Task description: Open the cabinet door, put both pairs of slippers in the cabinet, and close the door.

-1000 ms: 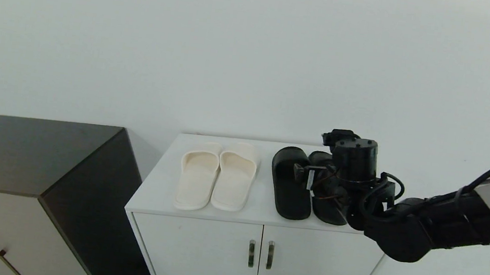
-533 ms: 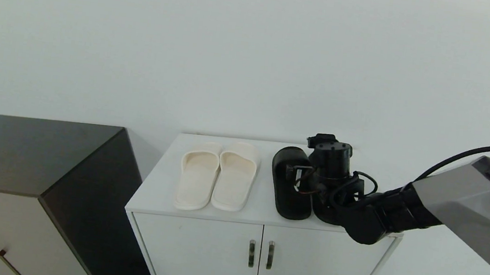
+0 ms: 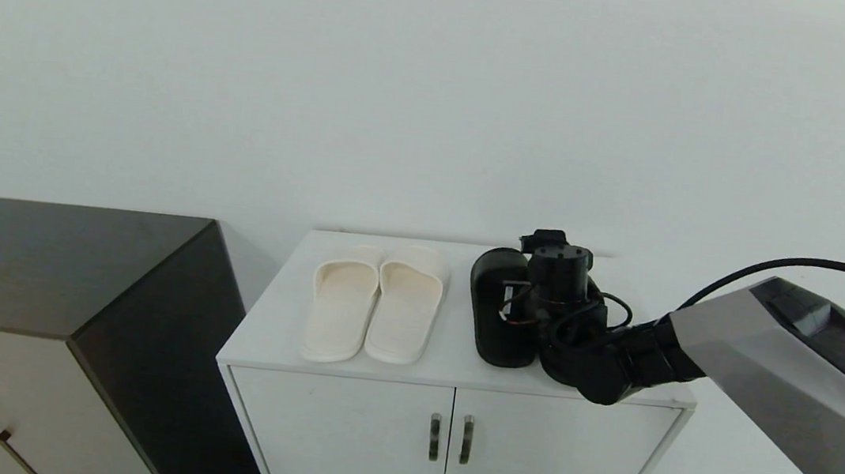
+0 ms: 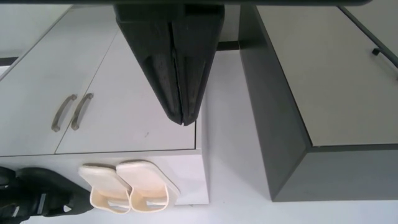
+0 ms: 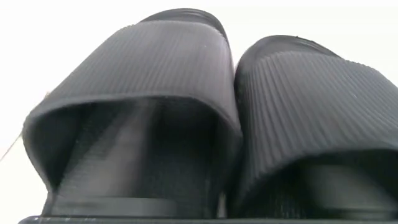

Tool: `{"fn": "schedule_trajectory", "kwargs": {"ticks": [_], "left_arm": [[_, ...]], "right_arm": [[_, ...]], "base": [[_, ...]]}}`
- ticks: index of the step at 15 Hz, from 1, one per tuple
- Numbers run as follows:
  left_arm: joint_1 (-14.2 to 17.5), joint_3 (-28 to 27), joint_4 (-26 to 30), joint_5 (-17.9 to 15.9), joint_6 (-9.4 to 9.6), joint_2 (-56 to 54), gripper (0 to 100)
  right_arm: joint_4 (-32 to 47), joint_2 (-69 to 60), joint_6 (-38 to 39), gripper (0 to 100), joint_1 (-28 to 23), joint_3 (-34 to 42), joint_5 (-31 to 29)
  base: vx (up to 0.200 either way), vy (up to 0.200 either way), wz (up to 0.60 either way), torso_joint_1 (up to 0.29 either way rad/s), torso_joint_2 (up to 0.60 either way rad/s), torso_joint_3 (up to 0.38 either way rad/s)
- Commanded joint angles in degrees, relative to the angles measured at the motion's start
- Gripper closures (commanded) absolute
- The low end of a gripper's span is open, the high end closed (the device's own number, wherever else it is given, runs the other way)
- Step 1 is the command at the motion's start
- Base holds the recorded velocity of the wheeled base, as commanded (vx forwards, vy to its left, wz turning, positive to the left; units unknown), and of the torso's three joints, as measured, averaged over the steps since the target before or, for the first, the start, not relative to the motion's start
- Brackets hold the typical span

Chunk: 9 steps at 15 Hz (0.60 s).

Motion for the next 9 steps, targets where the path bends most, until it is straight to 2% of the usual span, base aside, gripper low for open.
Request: {"fn": "schedule_trajectory", "kwargs": {"ticks": [1,5,9], "left_arm": [[0.0,0.0,0.0,0.0,-0.01,0.0,100],[0.0,0.0,0.0,0.1,-0.28,0.0,100],[0.0,0.0,0.0,0.1,-0.28,0.0,100]], "right_arm": [[0.0,0.3,-0.3,100,-0.1,-0.7,-0.1],[-0.9,-1.3,-0.6,100,0.1,-0.1,-1.7],[-1.2,-9.4,-0.7,100,2.5,5.8,-1.5]], "base": [[0.000,0.000,0.00,0.000,0.00,0.000],[0.000,0.000,0.00,0.000,0.00,0.000],[0.000,0.000,0.00,0.000,0.00,0.000]]}}
